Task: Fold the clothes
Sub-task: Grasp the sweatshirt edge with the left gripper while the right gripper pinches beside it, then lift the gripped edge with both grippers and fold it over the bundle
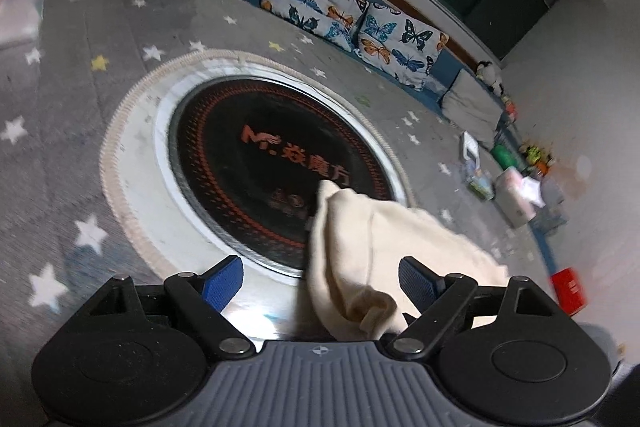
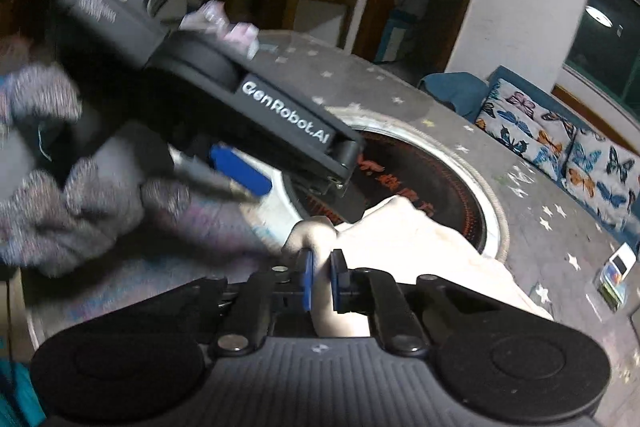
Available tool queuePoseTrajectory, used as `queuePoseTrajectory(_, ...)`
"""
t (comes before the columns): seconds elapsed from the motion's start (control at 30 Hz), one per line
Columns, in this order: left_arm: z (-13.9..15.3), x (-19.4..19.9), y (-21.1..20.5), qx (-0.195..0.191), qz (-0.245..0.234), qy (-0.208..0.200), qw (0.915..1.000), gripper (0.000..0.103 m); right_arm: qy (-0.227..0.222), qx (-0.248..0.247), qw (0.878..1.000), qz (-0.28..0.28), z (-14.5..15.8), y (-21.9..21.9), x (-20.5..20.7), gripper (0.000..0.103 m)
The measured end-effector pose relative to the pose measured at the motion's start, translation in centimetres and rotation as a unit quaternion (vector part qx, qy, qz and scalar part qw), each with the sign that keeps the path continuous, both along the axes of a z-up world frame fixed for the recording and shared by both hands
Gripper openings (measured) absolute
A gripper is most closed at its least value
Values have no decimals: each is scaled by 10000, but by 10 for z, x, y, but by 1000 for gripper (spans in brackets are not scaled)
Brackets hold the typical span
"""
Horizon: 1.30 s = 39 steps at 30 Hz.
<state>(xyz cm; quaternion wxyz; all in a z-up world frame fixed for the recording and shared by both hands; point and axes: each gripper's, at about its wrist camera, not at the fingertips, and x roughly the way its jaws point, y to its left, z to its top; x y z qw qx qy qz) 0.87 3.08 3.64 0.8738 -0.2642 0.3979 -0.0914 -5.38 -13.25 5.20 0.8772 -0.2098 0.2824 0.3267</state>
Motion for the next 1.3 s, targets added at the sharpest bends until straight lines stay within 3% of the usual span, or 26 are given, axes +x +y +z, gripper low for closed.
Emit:
queuePoseTrajectory(0.17,-2,10,-4,-504,83,228,9984,87,96,455,9987,-215,13,-19,6,6)
queuePoseTrajectory(0.37,-15,23,-12,-986,174,631,9930,85,85,644,9976,-224,20,-30,5,5)
queuePoseTrajectory(0.47,-20,26,-15,-1210,204,692,9900,74,107,706,9973,-192,19,-32,2,5)
queuePoseTrajectory(0.63,-31,30,-15,-1426,266,864,9856,29,221,808,9964,-142,16,-37,1,6)
queuePoseTrajectory(0.8,-34,32,-14,-1392,239,884,9860,22,266,926,9951,-227,16,-49,1,15)
queuePoseTrajectory(0.87,-33,31,-16,-1314,208,846,9875,22,274,975,9937,-473,18,-65,3,17)
queuePoseTrajectory(0.93,-31,30,-18,-1202,177,792,9894,22,267,997,9918,-760,18,-82,6,26)
queuePoseTrajectory(1.07,-29,28,-21,-1039,124,722,9919,22,225,923,9828,-1585,11,-126,22,30)
queuePoseTrajectory(1.13,-28,28,-23,-932,95,684,9932,22,247,902,9739,-2066,5,-149,28,35)
queuePoseTrajectory(1.3,-25,26,-28,-680,26,596,9959,23,429,1148,9455,-3015,-11,-201,43,38)
